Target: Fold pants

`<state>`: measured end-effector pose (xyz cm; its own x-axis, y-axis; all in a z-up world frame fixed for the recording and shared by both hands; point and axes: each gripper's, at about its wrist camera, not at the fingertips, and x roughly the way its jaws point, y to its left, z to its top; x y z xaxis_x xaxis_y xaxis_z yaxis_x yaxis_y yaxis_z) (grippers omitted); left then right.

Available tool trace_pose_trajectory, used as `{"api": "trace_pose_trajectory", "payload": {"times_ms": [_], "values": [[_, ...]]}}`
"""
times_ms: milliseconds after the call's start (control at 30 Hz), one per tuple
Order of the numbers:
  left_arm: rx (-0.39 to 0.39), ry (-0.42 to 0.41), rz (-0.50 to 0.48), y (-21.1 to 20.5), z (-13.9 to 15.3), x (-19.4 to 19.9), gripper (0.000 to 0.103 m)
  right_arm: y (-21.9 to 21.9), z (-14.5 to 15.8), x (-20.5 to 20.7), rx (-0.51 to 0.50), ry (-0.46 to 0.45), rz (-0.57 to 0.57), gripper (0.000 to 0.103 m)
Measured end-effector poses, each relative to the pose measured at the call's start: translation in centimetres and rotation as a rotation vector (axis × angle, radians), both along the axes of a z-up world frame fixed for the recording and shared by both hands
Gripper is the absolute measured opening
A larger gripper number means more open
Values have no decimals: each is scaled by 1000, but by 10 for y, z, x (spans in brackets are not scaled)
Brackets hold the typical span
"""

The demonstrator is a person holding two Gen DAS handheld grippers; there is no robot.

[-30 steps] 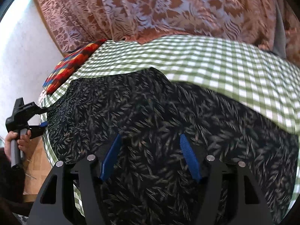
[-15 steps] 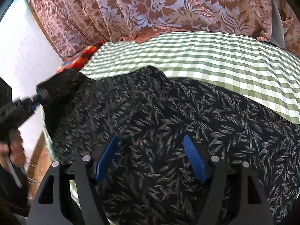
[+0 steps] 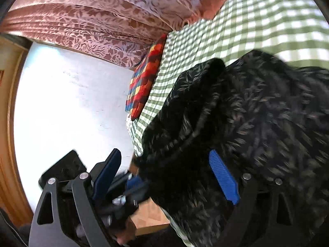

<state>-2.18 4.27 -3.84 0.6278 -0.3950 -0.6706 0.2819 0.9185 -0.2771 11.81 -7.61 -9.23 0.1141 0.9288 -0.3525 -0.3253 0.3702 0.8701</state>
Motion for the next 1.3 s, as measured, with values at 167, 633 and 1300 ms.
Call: {"api": "trace_pose_trajectory", "payload": {"times_ms": [167, 633, 1300], "values": [[87, 18, -3, -9, -6, 2, 16, 18, 4, 21, -35, -4, 14, 88], [150, 31, 8, -16, -13, 1, 16, 24, -7, 27, -265, -81, -31, 14], [-209, -42, -51, 52, 48, -24, 51, 37, 62, 5, -290, -265, -24, 10]]}}
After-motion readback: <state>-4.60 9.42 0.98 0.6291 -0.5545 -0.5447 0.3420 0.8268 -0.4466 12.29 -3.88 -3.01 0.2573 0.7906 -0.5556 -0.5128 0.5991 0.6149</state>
